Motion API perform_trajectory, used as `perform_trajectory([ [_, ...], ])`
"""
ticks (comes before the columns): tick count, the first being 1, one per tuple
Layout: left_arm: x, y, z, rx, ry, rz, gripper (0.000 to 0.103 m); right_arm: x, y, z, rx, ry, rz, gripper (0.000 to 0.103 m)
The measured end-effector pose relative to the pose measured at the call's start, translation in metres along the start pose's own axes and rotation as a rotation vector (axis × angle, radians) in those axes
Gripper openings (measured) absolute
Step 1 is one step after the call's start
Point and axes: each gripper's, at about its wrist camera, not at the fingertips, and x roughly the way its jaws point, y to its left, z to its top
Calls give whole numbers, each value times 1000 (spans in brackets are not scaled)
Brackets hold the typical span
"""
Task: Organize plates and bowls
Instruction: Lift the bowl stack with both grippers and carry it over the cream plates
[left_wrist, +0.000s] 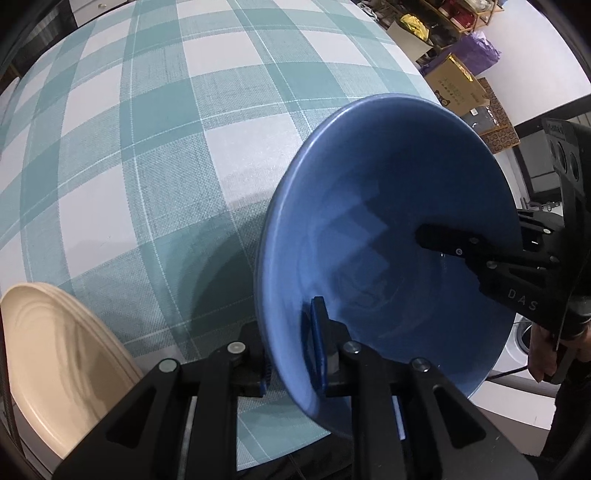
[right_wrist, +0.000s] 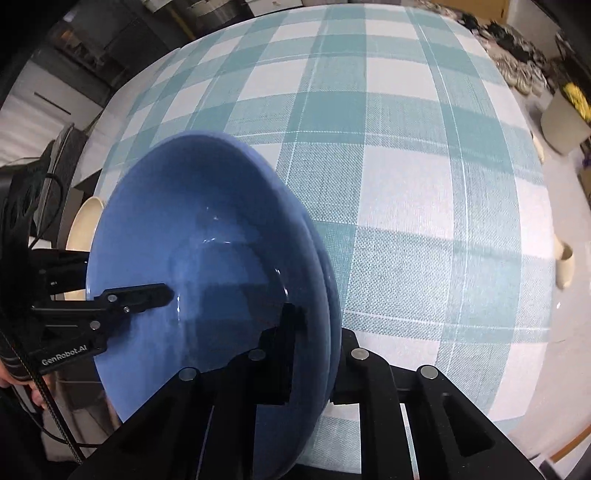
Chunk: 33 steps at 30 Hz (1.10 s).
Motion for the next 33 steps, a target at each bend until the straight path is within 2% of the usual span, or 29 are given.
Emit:
perform_trajectory([
  [6,-1,-11,-2,29,9,65,20,0,12,-3,-99,-17,-69,15],
  [16,-5,0,6,-56,59,7,20,-9,18,8,-102,5,-96,14],
  [26,-33,17,0,-94,19,6,20,-27,39,28,-118,-11,-86,13],
  [33,-62,44,-14,-147,-41,21,20,-42,81,43,-169,-49,-78,13],
])
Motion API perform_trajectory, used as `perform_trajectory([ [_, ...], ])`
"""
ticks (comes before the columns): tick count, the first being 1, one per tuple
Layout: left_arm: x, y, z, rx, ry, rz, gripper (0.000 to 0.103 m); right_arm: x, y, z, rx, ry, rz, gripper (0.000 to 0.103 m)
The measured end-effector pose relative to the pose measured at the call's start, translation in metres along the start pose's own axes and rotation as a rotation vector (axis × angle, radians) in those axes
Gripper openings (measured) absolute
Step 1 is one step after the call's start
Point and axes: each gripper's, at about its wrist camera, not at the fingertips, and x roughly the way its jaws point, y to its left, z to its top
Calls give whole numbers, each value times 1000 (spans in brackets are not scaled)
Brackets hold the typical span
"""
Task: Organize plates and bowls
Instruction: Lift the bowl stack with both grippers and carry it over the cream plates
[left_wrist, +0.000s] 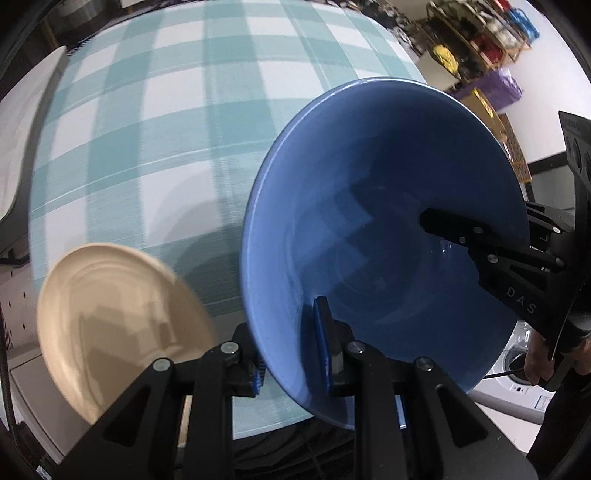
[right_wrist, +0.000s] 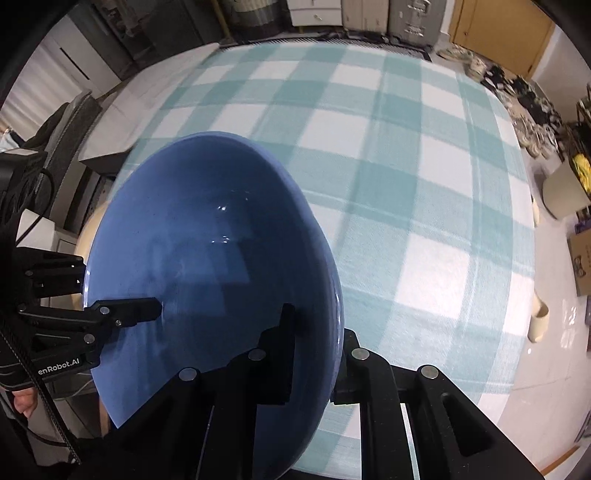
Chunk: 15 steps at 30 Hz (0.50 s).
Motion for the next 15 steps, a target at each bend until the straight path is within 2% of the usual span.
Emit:
perform_trajectory([
  [15,-62,99,-53,-172,-136,59,20,-4,125,33,-138,-20,74,13],
])
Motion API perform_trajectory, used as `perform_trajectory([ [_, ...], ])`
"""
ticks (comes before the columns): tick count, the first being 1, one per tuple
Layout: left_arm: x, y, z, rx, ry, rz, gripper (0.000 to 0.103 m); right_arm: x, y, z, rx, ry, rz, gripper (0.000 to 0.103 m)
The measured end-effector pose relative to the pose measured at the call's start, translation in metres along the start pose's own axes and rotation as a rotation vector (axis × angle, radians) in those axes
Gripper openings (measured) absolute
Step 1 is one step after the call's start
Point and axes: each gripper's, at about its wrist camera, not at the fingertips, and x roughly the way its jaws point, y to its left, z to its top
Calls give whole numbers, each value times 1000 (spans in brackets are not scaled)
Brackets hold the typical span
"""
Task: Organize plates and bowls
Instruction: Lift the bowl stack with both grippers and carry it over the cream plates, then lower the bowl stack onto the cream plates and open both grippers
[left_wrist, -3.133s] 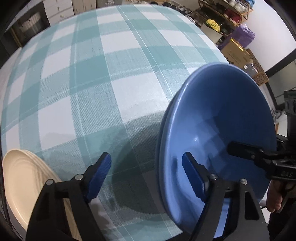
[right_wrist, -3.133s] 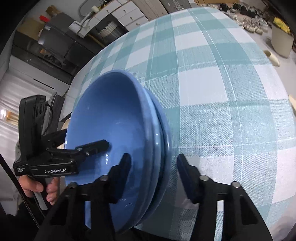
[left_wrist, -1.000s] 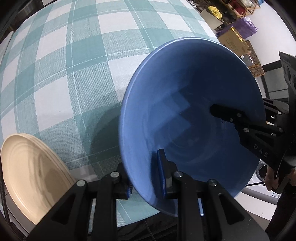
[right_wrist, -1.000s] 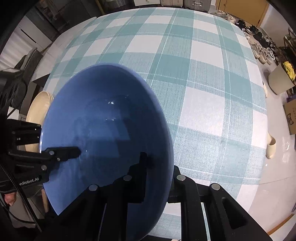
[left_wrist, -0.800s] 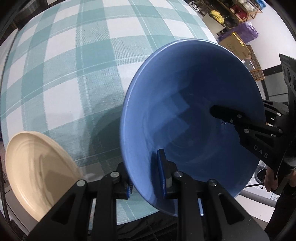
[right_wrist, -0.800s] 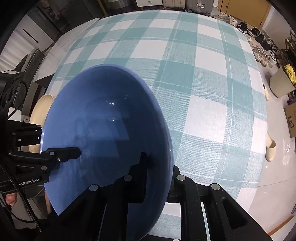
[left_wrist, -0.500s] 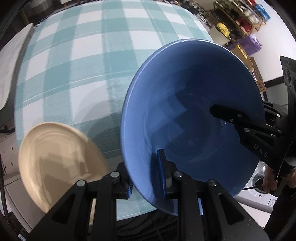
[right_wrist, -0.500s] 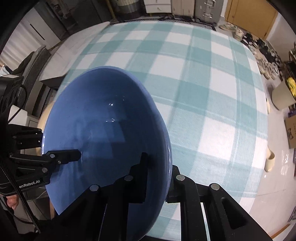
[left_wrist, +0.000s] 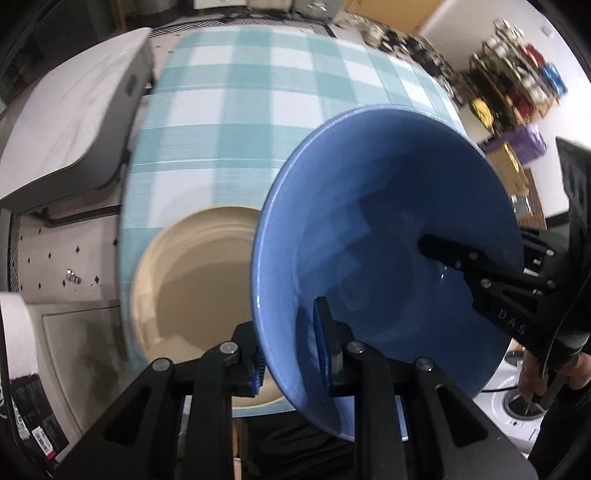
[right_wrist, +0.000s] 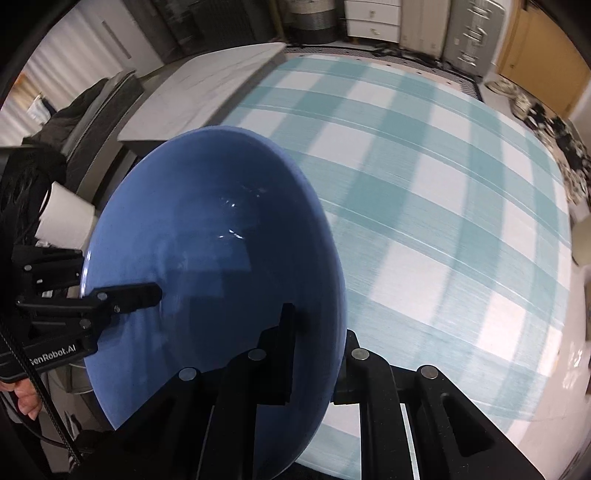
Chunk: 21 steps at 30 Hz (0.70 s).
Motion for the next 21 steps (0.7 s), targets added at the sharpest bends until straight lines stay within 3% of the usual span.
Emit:
perform_trajectory([
  [10,-2,66,-29,-109,-25,51,20,36,71,17,-66,24,66,13],
  [21,12,96,-44,-181,-43,4,21,74,100,11,-92,41,92,14],
])
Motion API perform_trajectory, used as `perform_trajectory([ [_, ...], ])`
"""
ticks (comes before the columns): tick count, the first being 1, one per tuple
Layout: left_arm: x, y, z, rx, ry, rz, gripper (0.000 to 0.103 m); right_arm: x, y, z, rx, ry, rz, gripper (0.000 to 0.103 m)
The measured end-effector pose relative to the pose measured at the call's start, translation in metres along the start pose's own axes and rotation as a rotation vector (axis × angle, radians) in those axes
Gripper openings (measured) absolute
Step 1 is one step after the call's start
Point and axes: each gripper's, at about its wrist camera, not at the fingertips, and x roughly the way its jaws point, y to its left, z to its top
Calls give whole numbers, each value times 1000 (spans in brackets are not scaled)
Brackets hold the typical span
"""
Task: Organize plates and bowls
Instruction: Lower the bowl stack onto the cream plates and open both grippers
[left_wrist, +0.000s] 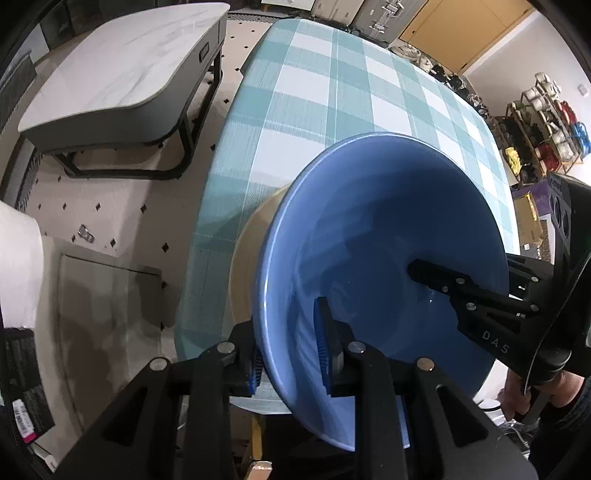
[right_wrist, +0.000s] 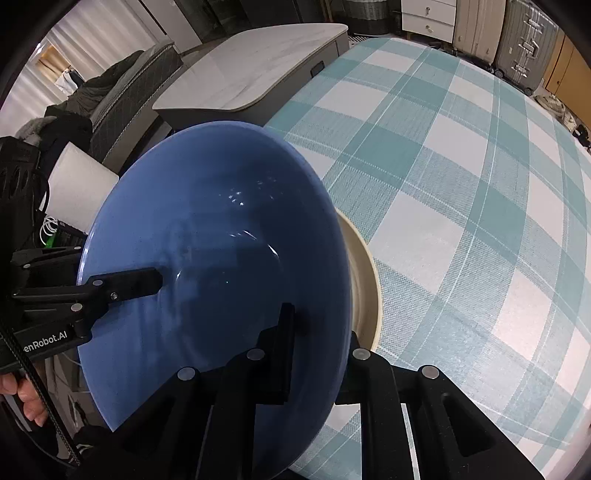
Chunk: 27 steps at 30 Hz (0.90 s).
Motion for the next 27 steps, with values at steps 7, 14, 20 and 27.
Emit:
perform_trajectory([
  [7,8,-1,-3,11,-13,-7,21,6,0,-7,-4,-11,-6,14],
  [14,8,1,-6,7,-53,-10,22,1,8,-21,-39,-28,-22,15],
  [20,8,2,-7,2,-66,8,32,-1,0,-20,-27,-42,-13,19],
  [27,-13,3,-8,5,-167,79,48,-20,-6,-25,-54,-153,-11,65],
])
